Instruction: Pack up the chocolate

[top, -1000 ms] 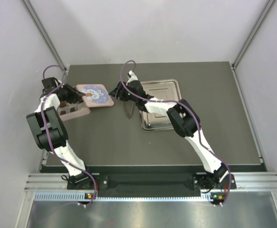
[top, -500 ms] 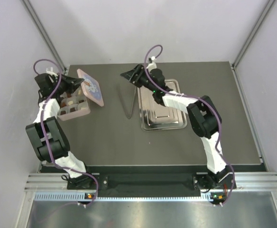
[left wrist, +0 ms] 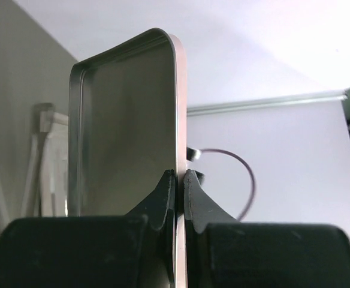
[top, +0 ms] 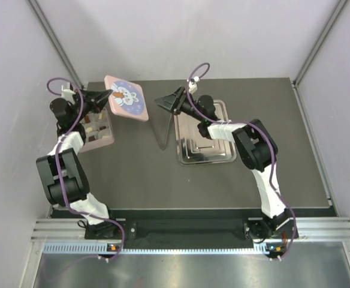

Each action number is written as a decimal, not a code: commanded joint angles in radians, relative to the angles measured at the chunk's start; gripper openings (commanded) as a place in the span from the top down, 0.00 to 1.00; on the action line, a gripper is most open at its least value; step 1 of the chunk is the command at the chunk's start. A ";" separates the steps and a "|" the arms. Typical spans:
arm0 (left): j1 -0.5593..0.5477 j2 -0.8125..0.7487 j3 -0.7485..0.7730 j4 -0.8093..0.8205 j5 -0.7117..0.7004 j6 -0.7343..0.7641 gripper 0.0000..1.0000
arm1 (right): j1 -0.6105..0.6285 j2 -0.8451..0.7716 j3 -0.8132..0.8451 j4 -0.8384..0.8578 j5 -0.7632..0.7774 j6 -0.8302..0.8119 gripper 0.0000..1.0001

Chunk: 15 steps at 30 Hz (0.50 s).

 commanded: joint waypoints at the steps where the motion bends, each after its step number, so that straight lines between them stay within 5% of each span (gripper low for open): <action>1: -0.044 -0.059 -0.001 0.291 0.026 -0.156 1.00 | -0.023 0.036 0.059 0.167 -0.085 0.052 0.21; 15: -0.121 -0.080 -0.007 0.387 -0.010 -0.273 1.00 | -0.037 0.115 0.148 0.320 -0.144 0.165 0.23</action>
